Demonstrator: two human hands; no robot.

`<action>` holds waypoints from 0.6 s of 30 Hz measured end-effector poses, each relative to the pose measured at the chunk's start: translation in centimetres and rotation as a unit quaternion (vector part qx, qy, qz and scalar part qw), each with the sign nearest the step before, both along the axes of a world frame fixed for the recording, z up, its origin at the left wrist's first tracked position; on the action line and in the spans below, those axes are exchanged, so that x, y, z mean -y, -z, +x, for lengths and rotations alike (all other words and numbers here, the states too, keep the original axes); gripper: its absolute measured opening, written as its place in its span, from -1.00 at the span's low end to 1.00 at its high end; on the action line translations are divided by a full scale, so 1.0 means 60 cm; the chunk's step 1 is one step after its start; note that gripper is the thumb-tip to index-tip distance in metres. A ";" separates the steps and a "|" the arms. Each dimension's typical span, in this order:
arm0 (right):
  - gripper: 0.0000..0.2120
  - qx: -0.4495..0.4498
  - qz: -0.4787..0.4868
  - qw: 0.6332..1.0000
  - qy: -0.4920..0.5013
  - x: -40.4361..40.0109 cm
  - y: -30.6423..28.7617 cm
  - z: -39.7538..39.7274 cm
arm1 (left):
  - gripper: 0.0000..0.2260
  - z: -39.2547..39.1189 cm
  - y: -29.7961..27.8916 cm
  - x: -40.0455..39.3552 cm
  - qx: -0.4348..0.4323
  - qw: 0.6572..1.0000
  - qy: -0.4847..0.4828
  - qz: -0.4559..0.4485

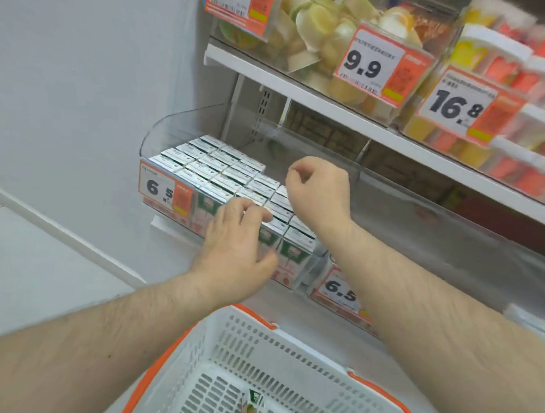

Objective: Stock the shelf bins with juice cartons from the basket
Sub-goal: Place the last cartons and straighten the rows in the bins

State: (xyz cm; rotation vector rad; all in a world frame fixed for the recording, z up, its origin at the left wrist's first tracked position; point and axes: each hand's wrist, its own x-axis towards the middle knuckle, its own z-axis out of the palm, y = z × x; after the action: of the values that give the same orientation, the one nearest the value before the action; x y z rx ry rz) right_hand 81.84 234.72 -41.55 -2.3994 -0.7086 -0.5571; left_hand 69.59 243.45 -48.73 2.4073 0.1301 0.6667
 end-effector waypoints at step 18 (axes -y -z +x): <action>-0.87 -0.033 0.060 0.997 -0.034 0.218 0.261 -0.189 | -0.60 -0.052 0.143 0.095 -0.229 0.930 0.232 0.171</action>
State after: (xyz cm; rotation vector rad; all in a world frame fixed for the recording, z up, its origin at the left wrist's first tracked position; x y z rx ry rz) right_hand 70.52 221.64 -57.19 -2.2638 -0.7059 -0.4752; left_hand 66.45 237.76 -57.29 2.7424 -0.3869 -0.1090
